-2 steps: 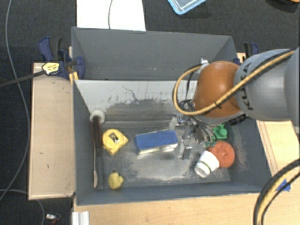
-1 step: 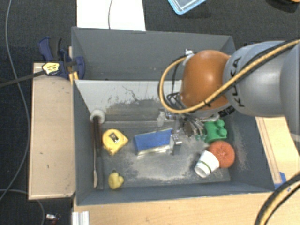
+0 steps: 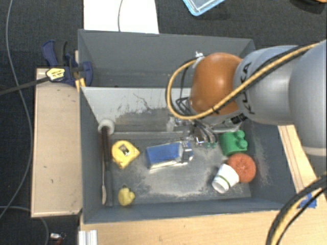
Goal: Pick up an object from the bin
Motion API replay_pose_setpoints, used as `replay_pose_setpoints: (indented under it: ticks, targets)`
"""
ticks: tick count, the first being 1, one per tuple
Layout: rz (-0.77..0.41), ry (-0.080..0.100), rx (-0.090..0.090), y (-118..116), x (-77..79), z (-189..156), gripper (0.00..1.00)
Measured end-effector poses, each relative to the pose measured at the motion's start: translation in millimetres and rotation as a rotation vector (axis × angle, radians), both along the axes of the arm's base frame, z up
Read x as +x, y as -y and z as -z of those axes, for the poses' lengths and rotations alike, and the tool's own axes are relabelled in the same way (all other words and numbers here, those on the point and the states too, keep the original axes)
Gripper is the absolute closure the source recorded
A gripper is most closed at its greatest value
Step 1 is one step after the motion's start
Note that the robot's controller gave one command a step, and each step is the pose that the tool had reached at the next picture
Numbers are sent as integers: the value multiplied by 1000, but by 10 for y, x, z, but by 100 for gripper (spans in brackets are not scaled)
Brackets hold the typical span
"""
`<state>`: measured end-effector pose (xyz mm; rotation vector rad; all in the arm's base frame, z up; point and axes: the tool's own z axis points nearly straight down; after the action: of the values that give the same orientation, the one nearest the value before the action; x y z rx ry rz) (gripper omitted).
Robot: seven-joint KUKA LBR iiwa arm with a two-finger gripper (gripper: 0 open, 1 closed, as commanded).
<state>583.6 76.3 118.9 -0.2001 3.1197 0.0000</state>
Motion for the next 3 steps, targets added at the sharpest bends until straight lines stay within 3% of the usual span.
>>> replay_pose_setpoints:
  ticks: [1, 2, 3]
  targets:
    - [-168, 0, -1, 30, -105, 384, 0]
    - [-313, -6, -3, -451, -252, 481, 100]
    - [-312, -6, -3, -450, -252, 481, 100]
